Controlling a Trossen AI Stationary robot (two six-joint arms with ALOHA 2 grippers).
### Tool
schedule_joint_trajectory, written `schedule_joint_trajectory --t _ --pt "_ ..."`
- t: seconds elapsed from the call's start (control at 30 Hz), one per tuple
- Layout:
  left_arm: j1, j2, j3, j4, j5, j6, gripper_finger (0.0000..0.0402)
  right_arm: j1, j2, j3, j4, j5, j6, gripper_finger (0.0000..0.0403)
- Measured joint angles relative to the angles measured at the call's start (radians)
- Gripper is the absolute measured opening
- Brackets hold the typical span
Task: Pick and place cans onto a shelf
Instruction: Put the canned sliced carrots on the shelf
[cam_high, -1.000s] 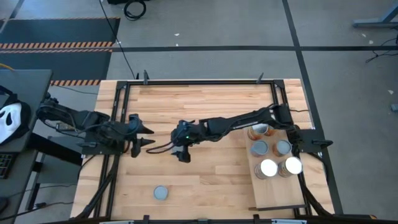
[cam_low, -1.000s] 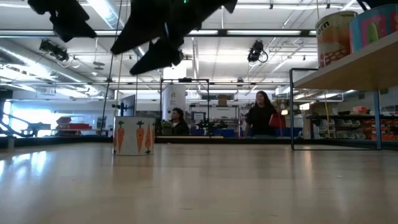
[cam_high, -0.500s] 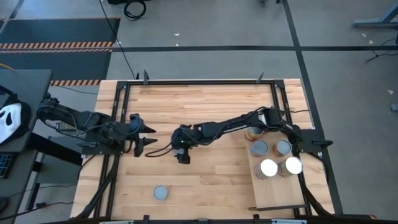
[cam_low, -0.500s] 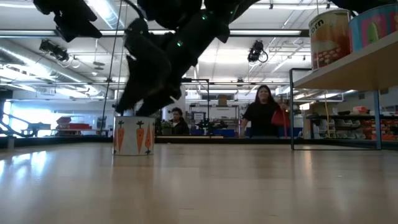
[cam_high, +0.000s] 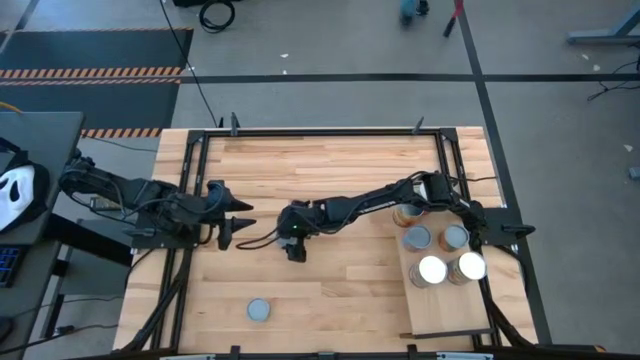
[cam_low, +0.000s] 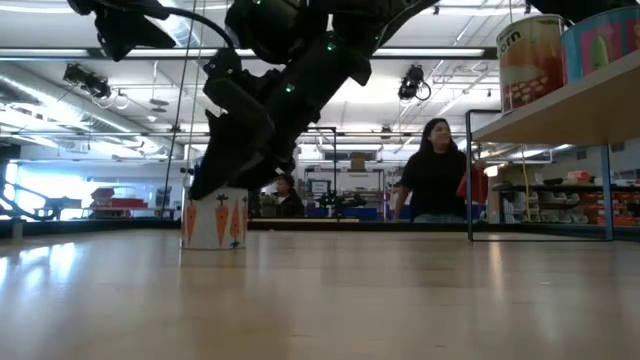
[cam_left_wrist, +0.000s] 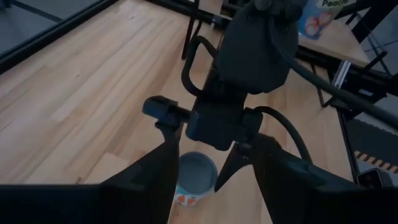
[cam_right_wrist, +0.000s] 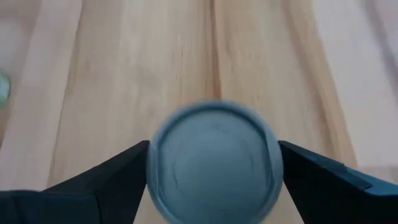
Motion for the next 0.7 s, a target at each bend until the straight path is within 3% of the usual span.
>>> schedule_joint_trajectory --t 0.3,0.43,0.53,0.7 --pt "0.0 -0.039 0.066 -0.033 0.005 -0.027 0.0205 0.005 -0.009 -0.024 0.022 0.03 0.087 0.0286" --pt "0.0 -0.055 0.134 -0.041 0.036 -0.002 0.0205 0.029 -0.051 0.001 -0.019 0.02 0.133 0.0282" --pt "0.0 -0.056 0.182 -0.041 0.073 0.053 0.0205 0.06 -0.174 0.008 -0.041 0.015 0.139 0.0282" --pt "0.0 -0.053 0.232 -0.027 0.051 0.125 0.0205 0.139 -0.383 0.012 -0.132 0.025 0.112 0.0282"
